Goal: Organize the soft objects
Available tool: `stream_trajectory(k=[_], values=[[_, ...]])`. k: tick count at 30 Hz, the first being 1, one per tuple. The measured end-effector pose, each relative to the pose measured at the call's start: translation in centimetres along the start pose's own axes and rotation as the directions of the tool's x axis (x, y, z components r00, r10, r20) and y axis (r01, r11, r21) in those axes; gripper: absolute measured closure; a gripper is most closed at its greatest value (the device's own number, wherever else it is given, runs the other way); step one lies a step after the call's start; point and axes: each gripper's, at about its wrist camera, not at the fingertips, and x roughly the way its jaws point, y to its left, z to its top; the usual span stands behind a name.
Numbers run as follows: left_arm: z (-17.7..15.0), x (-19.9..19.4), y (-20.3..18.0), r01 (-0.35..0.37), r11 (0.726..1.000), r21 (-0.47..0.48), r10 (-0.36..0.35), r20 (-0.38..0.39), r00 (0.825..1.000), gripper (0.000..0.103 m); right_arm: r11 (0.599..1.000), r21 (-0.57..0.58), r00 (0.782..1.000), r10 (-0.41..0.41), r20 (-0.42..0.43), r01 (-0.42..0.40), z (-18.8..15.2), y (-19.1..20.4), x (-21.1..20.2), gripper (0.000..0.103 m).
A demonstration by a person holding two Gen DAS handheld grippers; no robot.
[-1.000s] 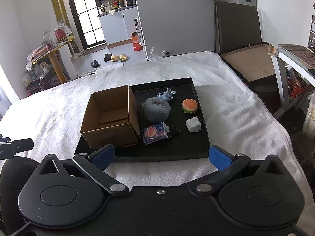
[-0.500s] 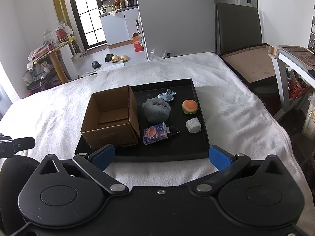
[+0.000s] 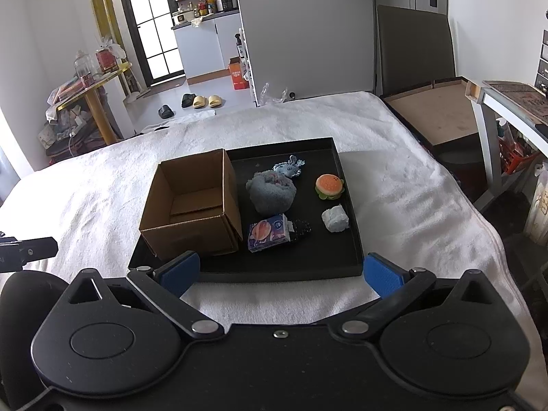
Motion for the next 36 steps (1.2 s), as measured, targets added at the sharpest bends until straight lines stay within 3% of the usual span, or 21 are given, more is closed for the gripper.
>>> stream_trajectory(k=[19,36], values=[[0.2,1.0,0.7,-0.004,1.000,-0.015,0.004,-0.011,1.000,0.000,1.000,-0.015,1.000,-0.011,-0.025,0.010,0.2,0.3,0.8,0.000],[1.3,5.3,0.3,0.001,1.000,-0.009,-0.001,-0.070,0.998,0.000,0.999,-0.009,0.997,-0.032,-0.077,0.031,1.0,0.0,4.4,0.000]])
